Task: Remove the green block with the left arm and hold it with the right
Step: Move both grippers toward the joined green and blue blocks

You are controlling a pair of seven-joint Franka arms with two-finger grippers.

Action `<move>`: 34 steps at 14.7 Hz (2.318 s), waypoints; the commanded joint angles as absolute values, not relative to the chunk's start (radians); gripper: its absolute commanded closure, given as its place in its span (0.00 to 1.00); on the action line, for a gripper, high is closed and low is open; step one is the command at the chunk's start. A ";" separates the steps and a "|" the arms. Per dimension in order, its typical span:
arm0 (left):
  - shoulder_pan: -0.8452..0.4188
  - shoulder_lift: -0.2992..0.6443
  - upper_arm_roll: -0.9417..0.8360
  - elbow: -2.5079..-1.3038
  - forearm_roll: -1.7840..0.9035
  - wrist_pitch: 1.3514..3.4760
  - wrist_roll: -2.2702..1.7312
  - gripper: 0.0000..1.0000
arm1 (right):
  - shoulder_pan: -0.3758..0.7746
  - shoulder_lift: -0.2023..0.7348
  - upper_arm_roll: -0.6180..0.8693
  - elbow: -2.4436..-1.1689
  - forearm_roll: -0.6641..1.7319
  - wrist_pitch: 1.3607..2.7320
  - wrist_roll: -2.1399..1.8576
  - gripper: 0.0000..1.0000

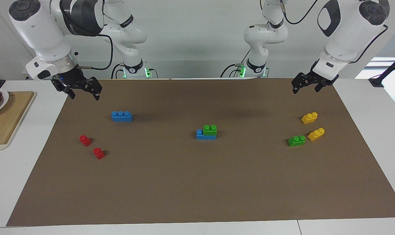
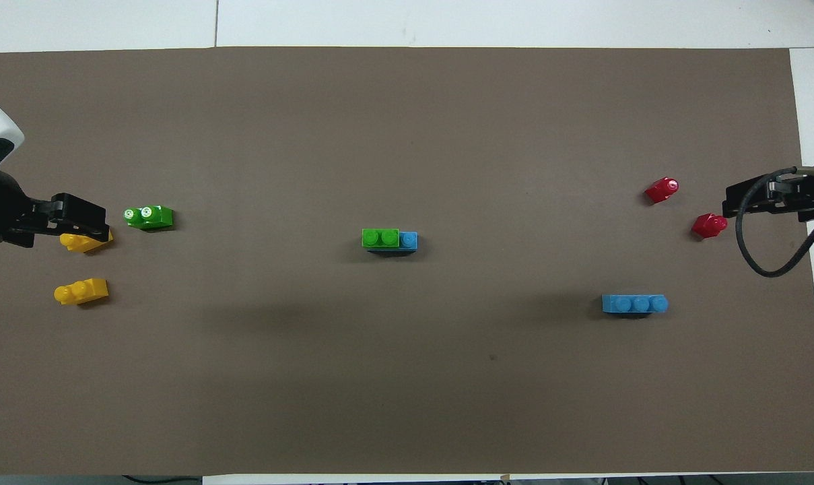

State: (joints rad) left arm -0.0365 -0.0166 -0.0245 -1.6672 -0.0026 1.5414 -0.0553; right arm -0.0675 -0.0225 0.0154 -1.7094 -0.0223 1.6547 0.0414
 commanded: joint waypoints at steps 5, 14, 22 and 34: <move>-0.032 -0.014 -0.026 -1.660 -0.003 1.549 -0.043 0.00 | -0.071 -0.031 0.020 -1.718 -0.029 1.672 0.043 0.00; -0.035 -0.017 -0.029 -1.660 -0.005 1.548 -0.051 0.00 | -0.068 -0.055 0.018 -1.819 -0.025 1.830 0.384 0.00; -0.089 0.009 -0.035 -1.664 -0.012 1.574 -0.449 0.00 | -0.049 -0.028 0.025 -1.819 0.211 1.753 0.983 0.00; -0.244 0.124 -0.037 -1.666 -0.083 1.724 -1.355 0.00 | 0.122 0.086 0.026 -1.845 0.529 1.948 1.632 0.00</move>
State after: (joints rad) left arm -0.2294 0.1051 -0.0497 -1.6687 -0.0668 1.6725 -1.2180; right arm 0.0792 0.0908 0.0259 -1.8165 0.5019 1.8770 1.5116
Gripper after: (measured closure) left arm 0.000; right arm 0.000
